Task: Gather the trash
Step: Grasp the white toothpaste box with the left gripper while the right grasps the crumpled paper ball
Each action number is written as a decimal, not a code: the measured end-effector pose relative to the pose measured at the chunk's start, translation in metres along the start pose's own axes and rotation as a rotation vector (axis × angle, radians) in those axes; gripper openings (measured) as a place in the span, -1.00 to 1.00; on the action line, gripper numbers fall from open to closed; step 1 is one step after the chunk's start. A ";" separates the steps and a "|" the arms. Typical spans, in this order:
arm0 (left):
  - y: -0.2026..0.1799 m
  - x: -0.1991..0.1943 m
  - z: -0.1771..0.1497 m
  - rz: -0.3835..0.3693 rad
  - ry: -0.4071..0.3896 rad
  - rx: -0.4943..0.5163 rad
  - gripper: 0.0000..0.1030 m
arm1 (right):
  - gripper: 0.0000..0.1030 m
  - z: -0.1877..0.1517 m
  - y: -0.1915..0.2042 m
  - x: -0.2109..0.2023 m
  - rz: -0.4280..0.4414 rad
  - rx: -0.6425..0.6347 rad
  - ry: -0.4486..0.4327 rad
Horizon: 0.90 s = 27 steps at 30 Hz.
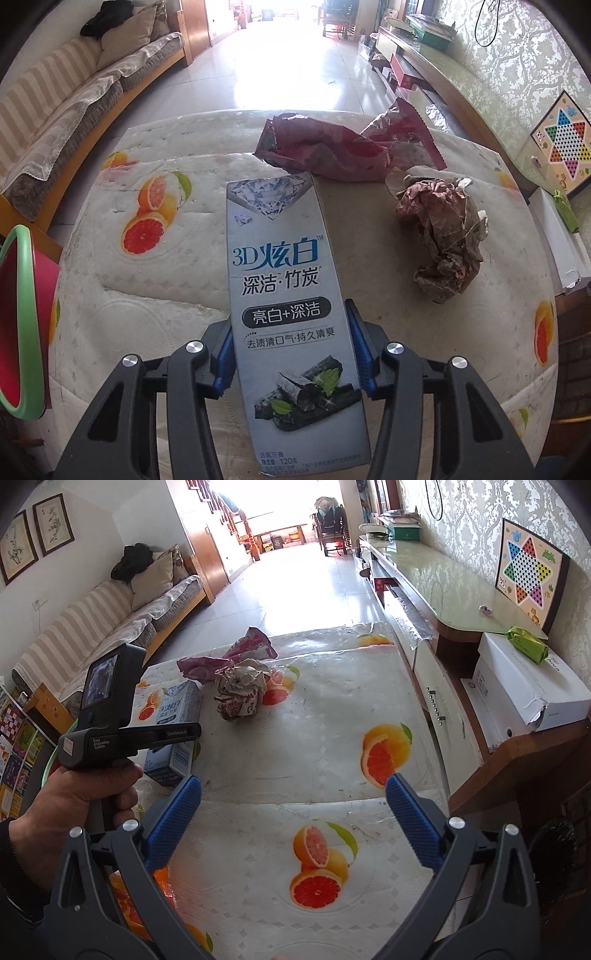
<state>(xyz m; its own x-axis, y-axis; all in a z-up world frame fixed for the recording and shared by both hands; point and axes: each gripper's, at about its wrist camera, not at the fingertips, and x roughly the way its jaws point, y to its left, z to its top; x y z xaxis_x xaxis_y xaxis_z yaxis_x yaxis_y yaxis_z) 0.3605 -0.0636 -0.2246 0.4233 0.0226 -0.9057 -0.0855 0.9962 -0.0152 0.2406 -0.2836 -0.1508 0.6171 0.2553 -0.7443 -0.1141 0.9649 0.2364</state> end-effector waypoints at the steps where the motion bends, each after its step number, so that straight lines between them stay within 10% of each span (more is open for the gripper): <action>1: 0.003 -0.004 -0.001 0.001 -0.011 0.004 -0.07 | 0.91 0.001 0.002 0.000 0.000 -0.004 0.000; 27: 0.133 -0.104 -0.053 -0.070 -0.187 0.018 -0.07 | 0.91 0.078 0.086 0.148 -0.095 -0.154 0.093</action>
<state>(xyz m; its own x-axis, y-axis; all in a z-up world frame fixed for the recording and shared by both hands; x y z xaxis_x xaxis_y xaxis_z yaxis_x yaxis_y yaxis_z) 0.2578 0.0623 -0.1548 0.5878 -0.0329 -0.8084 -0.0351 0.9972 -0.0661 0.3828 -0.1677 -0.1913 0.5573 0.1601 -0.8147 -0.1809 0.9811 0.0691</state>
